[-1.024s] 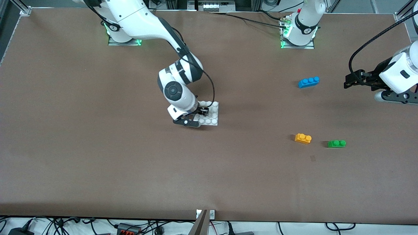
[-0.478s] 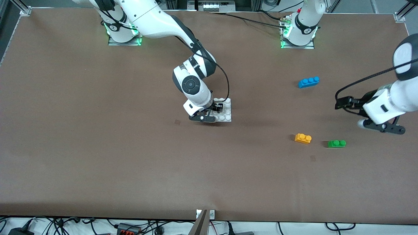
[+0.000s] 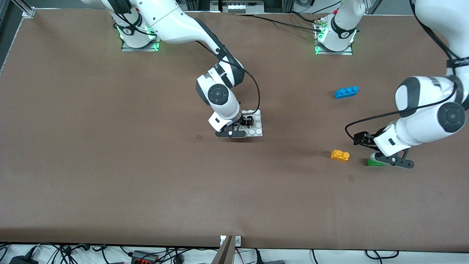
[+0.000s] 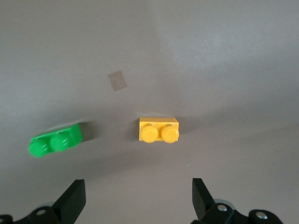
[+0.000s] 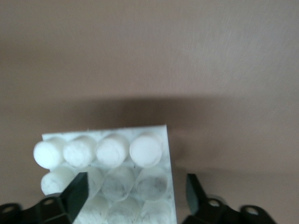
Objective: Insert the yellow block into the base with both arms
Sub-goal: 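Release the base and withdraw the right gripper while the left gripper reaches the yellow brick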
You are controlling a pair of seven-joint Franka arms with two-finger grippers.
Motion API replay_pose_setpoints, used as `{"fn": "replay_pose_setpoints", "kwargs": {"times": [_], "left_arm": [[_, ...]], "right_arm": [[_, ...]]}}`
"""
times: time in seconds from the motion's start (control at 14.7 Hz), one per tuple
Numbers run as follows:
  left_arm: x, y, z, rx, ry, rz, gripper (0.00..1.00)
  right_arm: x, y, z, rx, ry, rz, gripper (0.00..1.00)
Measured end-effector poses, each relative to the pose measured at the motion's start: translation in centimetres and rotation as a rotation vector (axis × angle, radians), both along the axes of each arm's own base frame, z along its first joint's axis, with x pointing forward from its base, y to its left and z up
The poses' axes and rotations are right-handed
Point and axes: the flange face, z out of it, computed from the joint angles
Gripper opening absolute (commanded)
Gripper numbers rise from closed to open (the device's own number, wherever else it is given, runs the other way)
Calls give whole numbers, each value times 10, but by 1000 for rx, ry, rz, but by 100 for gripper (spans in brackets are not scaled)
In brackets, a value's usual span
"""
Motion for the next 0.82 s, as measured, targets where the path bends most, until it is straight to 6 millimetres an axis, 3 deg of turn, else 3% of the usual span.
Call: {"fn": "replay_pose_setpoints", "kwargs": {"times": [0.2, 0.34, 0.55, 0.82], "left_arm": [[1, -11, -30, 15, -8, -31, 100], [3, -14, -41, 14, -13, -35, 100], [4, -15, -46, 13, -19, -35, 100], [5, -15, -63, 11, -17, -34, 100]], "right_arm": [[22, -21, 52, -55, 2, 31, 100], [39, -54, 101, -95, 27, 67, 100], [68, -129, 169, -120, 84, 120, 100], [91, -258, 242, -123, 213, 95, 100]]}}
